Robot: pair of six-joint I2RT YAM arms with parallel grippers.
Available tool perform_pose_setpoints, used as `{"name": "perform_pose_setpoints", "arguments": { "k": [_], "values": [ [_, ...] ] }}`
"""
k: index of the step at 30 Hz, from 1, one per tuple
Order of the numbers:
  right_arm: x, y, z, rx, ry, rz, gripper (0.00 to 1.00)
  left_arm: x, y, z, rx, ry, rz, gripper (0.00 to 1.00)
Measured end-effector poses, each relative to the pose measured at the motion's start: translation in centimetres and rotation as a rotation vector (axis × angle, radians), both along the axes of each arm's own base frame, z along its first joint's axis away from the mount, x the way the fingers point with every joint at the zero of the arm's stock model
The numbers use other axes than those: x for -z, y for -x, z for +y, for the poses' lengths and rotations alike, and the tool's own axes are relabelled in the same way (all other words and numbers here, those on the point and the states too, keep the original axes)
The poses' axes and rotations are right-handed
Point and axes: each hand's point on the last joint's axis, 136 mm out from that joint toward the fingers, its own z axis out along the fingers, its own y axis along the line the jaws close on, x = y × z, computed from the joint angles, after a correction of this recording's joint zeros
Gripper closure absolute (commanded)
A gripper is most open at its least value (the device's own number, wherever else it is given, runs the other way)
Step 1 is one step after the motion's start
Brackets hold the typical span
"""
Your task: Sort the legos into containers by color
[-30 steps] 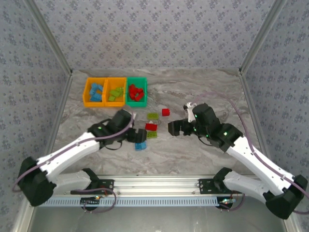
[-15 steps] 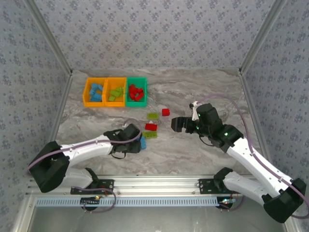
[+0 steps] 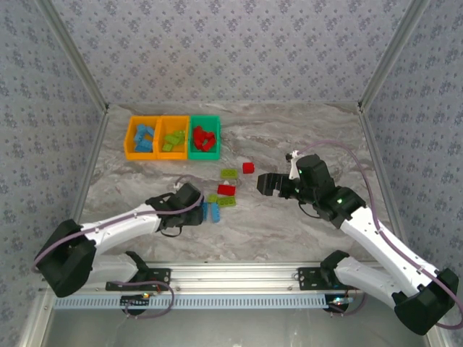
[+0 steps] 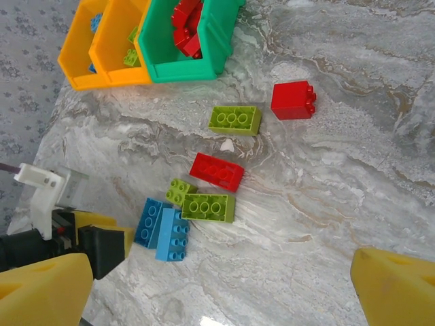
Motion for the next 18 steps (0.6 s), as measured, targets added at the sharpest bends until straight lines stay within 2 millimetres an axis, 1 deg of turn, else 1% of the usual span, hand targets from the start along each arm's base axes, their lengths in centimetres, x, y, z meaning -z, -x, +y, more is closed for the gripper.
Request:
{"name": "perform_pose_setpoints", "arguments": {
  "k": [3, 5, 8, 10, 12, 14, 18],
  "values": [
    [-0.2, -0.1, 0.2, -0.002, -0.011, -0.003, 0.0, -0.9, -0.2, -0.2, 0.007, 0.025, -0.028, 0.35],
    [-0.1, -0.2, 0.3, -0.002, -0.014, -0.001, 0.0, -1.2, -0.2, -0.6, 0.016, 0.043, -0.033, 0.31],
    [-0.1, -0.2, 0.3, -0.004, -0.015, 0.003, 0.0, -1.0, -0.4, -1.2, 0.03, 0.06, -0.031, 0.29],
    [-0.1, -0.2, 0.4, -0.006, -0.016, 0.003, 0.0, -0.4, -0.5, -1.5, 0.039, 0.057, -0.015, 0.29],
    [-0.1, -0.2, 0.4, -0.005, -0.017, 0.004, 0.0, 0.5, -0.5, -1.8, 0.051, 0.042, 0.009, 0.3],
    [-0.1, -0.2, 0.4, -0.004, -0.018, 0.005, 0.0, 1.2, -0.5, -2.3, 0.068, 0.041, 0.028, 0.34],
    [0.1, -0.1, 0.4, -0.002, -0.019, 0.011, 0.0, 2.0, -1.0, -2.9, 0.088, 0.028, 0.04, 0.47]
  ]
}}
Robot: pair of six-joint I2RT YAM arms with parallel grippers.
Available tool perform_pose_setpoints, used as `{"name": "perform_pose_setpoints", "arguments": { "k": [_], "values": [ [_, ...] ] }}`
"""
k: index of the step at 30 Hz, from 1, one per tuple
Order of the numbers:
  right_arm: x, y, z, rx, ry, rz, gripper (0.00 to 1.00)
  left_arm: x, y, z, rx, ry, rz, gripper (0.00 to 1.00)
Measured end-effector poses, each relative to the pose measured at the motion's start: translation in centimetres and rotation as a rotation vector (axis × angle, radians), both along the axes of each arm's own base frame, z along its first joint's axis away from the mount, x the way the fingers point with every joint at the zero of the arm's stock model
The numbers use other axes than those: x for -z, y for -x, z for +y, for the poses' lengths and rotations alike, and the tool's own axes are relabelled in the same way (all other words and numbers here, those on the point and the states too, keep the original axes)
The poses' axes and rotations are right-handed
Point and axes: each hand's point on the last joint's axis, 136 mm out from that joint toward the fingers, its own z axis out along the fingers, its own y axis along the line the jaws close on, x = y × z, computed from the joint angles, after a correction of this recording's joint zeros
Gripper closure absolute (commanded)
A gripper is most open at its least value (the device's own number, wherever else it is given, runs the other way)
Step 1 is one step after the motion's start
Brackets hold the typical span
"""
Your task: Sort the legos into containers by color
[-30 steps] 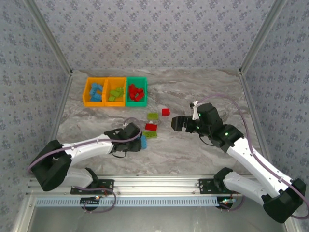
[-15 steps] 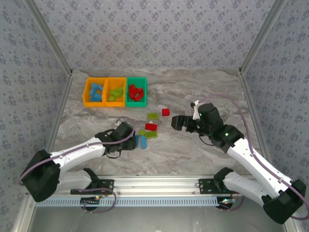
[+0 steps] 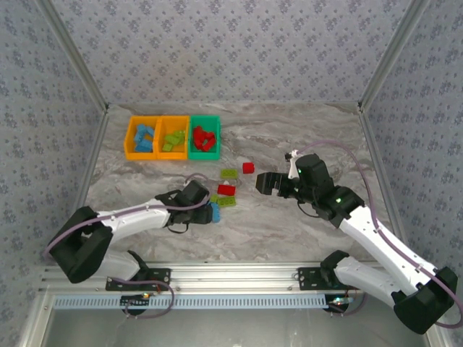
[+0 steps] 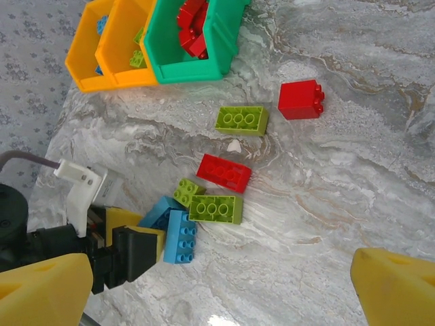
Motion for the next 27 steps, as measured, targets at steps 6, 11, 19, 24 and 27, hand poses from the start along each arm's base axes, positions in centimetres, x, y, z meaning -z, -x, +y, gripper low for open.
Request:
{"name": "perform_pose_setpoints", "arguments": {
  "k": [6, 11, 19, 24, 27],
  "values": [
    [0.5, 0.6, 1.0, -0.055, -0.019, 0.037, 0.0, 0.7, -0.2, 0.3, -0.004, -0.022, 0.004, 0.71],
    [2.6, 1.5, 3.2, -0.147, 0.007, 0.114, 0.0, -0.2, -0.6, 0.3, -0.013, 0.001, -0.017, 0.79],
    [3.0, 1.9, 4.6, -0.199, 0.022, 0.131, 0.0, -4.9, -3.2, 1.3, -0.078, 0.094, -0.134, 0.83],
    [3.0, 1.9, 4.5, -0.198, 0.021, 0.129, 0.0, -7.9, -5.9, 3.3, -0.159, 0.129, -0.215, 0.83],
    [2.8, 1.9, 4.6, -0.201, 0.017, 0.123, 0.0, -10.2, -9.2, 6.5, -0.27, 0.126, -0.282, 0.83]
  ]
}}
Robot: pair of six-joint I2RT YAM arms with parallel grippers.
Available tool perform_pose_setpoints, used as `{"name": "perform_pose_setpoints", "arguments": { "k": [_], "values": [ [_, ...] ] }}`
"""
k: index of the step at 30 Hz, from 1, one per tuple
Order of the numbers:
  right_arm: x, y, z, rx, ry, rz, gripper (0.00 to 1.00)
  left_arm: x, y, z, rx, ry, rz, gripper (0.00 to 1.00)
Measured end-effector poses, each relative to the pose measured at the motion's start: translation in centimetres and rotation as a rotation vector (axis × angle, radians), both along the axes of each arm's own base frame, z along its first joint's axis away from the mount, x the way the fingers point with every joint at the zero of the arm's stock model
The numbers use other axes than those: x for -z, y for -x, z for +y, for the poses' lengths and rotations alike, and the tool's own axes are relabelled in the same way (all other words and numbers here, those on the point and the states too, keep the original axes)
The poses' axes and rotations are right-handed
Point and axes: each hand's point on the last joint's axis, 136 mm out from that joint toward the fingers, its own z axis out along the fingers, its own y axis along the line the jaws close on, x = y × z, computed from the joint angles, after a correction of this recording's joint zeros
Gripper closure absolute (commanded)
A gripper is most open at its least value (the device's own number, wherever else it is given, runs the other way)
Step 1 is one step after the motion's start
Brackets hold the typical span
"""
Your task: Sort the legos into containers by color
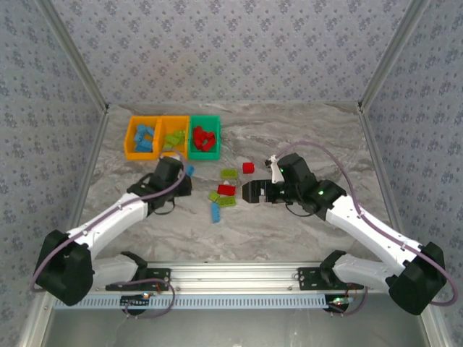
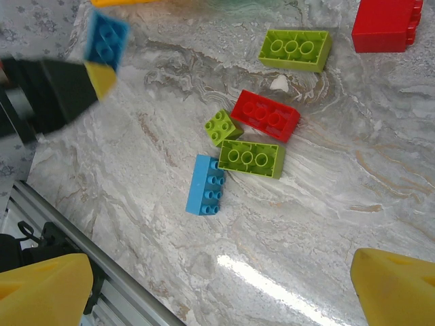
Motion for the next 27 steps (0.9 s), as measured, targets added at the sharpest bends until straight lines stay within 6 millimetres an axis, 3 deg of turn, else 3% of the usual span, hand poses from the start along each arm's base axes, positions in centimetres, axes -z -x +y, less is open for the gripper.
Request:
{"name": "perform_pose_setpoints", "arguments": {
  "k": [4, 8, 13, 16, 18, 22, 27],
  "values": [
    [-0.3, 0.2, 0.2, -0.01, -0.009, -0.007, 0.0, -3.0, -6.4, 6.2, -0.211, 0.0, -0.074, 0.84],
    [-0.8, 0.7, 0.5, -0.026, -0.021, -0.021, 0.0, -3.5, -12.5, 11.9, -0.369, -0.007, -0.084, 0.83],
    [-2.6, 1.4, 0.2, -0.033, -0.056, -0.065, 0.0, -2.9, -19.1, 14.2, -0.403, 0.009, -0.058, 0.75],
    [-3.5, 1.9, -0.4, -0.026, -0.068, -0.087, 0.0, -3.0, -22.0, 14.4, -0.375, 0.022, -0.045, 0.55],
    [-4.0, 2.2, -0.9, -0.017, -0.071, -0.1, 0.0, -3.2, -22.9, 14.4, -0.36, 0.028, -0.04, 0.48],
    [-4.4, 2.5, -1.6, 0.004, -0.079, -0.121, 0.0, -4.2, -22.9, 14.0, -0.334, 0.035, -0.037, 0.46],
    [-3.4, 2.1, -1.6, 0.016, -0.055, -0.102, 0.0, -5.3, -20.8, 13.1, -0.298, 0.067, -0.033, 0.47]
  ]
}}
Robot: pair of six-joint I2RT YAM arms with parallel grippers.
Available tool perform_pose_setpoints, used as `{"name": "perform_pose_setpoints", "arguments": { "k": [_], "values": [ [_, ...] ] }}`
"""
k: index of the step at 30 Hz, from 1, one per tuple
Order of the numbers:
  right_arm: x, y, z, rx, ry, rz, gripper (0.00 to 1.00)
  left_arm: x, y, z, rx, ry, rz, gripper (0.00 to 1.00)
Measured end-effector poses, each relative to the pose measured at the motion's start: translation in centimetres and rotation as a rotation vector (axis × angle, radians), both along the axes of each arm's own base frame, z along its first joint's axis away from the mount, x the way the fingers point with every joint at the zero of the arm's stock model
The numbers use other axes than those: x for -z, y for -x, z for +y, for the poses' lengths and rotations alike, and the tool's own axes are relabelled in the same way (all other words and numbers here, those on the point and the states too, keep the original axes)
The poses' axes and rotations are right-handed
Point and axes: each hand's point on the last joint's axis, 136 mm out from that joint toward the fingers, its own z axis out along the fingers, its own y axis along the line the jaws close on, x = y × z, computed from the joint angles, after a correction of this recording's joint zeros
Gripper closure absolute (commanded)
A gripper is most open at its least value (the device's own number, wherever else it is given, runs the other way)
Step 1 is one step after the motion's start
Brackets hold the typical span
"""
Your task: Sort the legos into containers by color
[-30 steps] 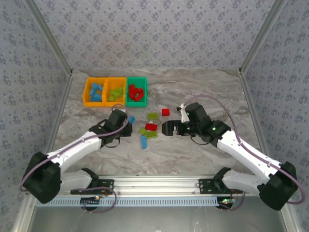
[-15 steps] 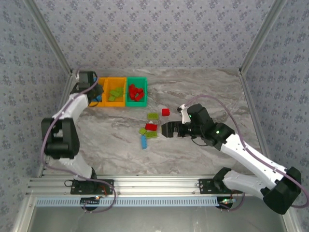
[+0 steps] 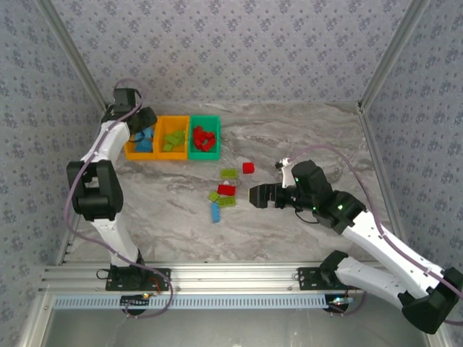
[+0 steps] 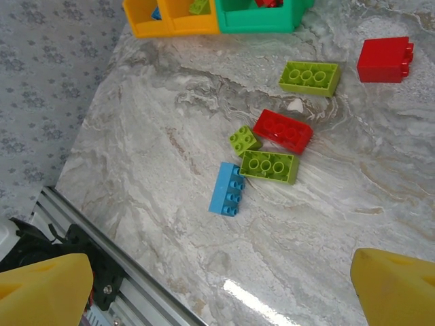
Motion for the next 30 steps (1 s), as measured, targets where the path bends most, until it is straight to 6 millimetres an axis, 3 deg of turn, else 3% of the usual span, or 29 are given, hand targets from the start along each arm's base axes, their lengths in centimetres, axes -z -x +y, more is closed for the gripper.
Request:
{"name": "perform_pose_setpoints", "arguments": {
  "k": [3, 6, 10, 13, 15, 18, 20, 23, 25, 27, 30],
  "values": [
    [1.5, -0.9, 0.0, 0.027, 0.047, 0.023, 0.0, -2.2, 3.7, -1.3, 0.035, 0.022, -0.03, 0.47],
    [3.7, -2.0, 0.0, 0.059, 0.12, 0.066, 0.0, -6.9, 8.0, -4.5, 0.133, 0.019, -0.136, 0.46],
    [6.2, -3.9, 0.6, 0.101, 0.206, 0.13, 0.0, -14.1, 14.9, -10.1, 0.392, -0.039, -0.352, 0.39],
    [7.7, -5.5, 1.7, 0.121, 0.254, 0.166, 0.0, -16.4, 19.8, -11.7, 0.559, -0.121, -0.479, 0.33],
    [8.7, -6.7, 2.7, 0.137, 0.28, 0.192, 0.0, -16.0, 22.2, -12.2, 0.663, -0.18, -0.524, 0.28],
    [9.9, -9.1, 4.5, 0.172, 0.311, 0.223, 0.0, -12.8, 25.9, -13.4, 0.863, -0.274, -0.564, 0.19],
    [10.5, -11.2, 6.0, 0.195, 0.327, 0.225, 0.0, -9.3, 28.0, -14.6, 0.997, -0.321, -0.576, 0.03],
    [11.7, -14.0, 7.6, 0.229, 0.361, 0.203, 0.0, -3.6, 30.0, -15.3, 1.139, -0.376, -0.555, 0.01],
    [12.8, -15.3, 8.2, 0.249, 0.394, 0.193, 0.0, -0.9, 30.9, -15.5, 1.21, -0.413, -0.537, 0.01],
    [13.9, -16.4, 8.8, 0.261, 0.422, 0.193, 0.0, 0.0, 31.3, -15.8, 1.259, -0.442, -0.536, 0.01],
    [15.5, -17.9, 9.9, 0.267, 0.456, 0.197, 0.0, -0.2, 31.6, -16.4, 1.312, -0.482, -0.572, 0.01]
  ]
}}
